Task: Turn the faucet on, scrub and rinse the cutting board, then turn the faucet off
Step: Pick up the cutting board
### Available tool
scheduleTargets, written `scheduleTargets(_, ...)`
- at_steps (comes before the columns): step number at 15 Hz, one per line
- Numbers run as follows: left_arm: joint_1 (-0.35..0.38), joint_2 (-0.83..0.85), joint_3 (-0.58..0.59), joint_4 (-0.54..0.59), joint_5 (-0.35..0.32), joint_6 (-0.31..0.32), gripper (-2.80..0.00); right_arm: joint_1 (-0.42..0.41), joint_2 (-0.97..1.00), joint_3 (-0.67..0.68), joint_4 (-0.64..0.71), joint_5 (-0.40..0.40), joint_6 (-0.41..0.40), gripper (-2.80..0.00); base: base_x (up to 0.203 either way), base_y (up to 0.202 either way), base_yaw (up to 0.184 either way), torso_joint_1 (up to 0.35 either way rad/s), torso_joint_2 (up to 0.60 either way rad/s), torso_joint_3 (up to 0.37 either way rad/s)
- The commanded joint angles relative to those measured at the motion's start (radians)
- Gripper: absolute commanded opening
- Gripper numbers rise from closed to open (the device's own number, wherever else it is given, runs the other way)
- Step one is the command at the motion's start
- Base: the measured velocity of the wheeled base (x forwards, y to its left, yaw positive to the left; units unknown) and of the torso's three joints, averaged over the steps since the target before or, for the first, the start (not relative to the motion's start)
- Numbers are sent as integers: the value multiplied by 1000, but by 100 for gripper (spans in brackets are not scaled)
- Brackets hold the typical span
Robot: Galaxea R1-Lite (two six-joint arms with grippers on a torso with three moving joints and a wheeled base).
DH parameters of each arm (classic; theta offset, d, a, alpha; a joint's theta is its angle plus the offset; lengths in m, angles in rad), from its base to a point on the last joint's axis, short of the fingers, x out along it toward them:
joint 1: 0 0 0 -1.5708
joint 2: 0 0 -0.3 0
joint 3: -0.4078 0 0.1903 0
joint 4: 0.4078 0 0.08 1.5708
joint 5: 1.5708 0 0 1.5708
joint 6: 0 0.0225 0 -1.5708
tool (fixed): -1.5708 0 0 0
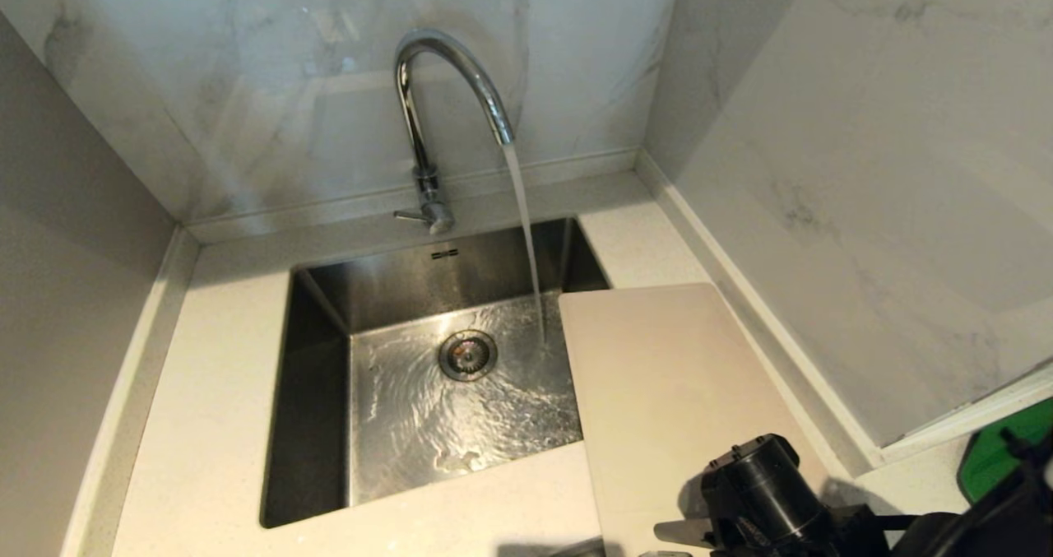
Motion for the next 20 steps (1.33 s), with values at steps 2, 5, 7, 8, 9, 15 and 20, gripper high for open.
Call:
scheduleTargets(2, 0, -1, 2, -1, 0, 0, -280, -1, -219, 2, 69, 4, -9, -280, 0, 0, 0, 0, 0, 0)
scheduleTargets(5, 0, 0, 2, -1, 0, -1, -280, -1, -311, -39, 124, 7, -77, -280, 0, 0, 0, 0, 0, 0)
scheduleTargets(7, 0, 1, 2, -1, 0, -1, -280, -1, -359, -107, 244, 11, -130, -280, 0, 0, 0, 0, 0, 0)
scheduleTargets(8, 0, 1, 2, -1, 0, -1, -280, -1, -378, -144, 297, 14, -141, -280, 0, 0, 0, 0, 0, 0)
scheduleTargets(9, 1, 1, 2, -1, 0, -1, -280, -1, -401, -184, 350, 21, -153, -280, 0, 0, 0, 0, 0, 0)
scheduleTargets(15, 0, 1, 2, -1, 0, -1, -280, -1, -508, -285, 469, 26, -298, -280, 0, 0, 0, 0, 0, 0)
scheduleTargets(20, 1, 0, 2, -1, 0, -3, -280, -20, -521, -418, 567, 22, -575, -280, 0, 0, 0, 0, 0, 0)
